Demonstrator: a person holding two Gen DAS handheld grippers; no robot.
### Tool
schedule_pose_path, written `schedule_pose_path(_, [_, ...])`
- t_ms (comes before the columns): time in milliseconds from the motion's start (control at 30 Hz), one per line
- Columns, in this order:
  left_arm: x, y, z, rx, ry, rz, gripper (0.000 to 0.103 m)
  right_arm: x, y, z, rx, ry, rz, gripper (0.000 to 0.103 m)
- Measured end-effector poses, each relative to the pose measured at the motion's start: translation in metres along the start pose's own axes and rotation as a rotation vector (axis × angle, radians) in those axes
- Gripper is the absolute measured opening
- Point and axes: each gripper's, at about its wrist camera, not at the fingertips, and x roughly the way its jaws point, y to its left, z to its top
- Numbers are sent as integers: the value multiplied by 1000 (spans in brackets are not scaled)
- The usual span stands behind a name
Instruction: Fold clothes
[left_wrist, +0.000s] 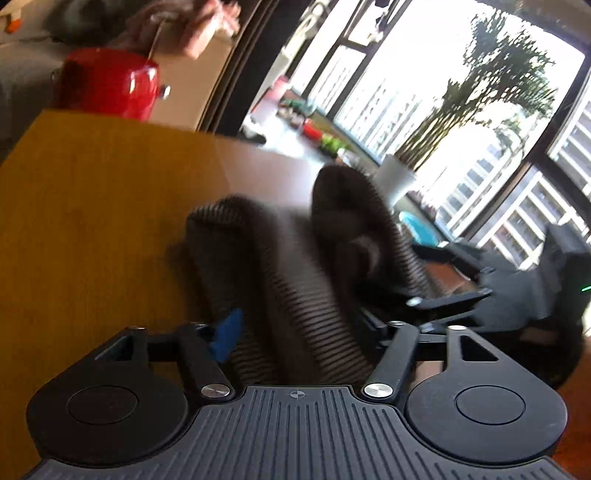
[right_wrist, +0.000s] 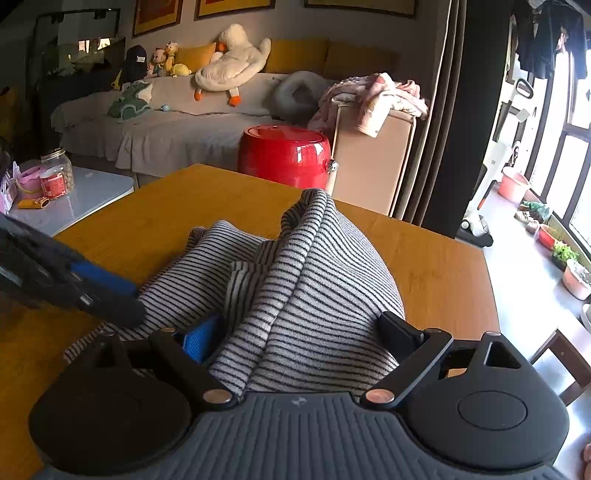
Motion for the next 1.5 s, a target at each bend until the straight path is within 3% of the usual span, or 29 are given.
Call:
schedule_pose_path(100, [7, 5, -6, -67, 28, -42, 44, 3, 1, 1, -29, -6, -5, 91])
schedule_pose_path(300, [18, -18, -17, -94, 64, -102, 44, 6, 2, 7, -77, -10, -37, 91])
schedule_pose_path(533, [18, -12, -14, -119, 57, -111, 46, -47, 0, 5, -20, -100, -37, 91])
schedule_pose_path(667, [6, -12, -7, -106, 8, -106, 47, -70, 11, -7, 0, -124, 0, 91])
schedule_pose_path(867, [-20, -6, 2, -76, -96, -43, 53, -51, 24, -23, 1, -65, 22, 91])
schedule_pose_path(1100, [0, 6, 2, -91, -51, 19, 51, -50, 34, -26, -26, -74, -1, 92])
schedule_pose_path(1433, [1, 25, -6, -167, -52, -5, 50, -61, 58, -29, -52, -110, -78, 96])
schedule_pose_path(1500, [-1, 25, -6, -166, -53, 0, 49, -53, 68, -27, -89, -123, -133, 97])
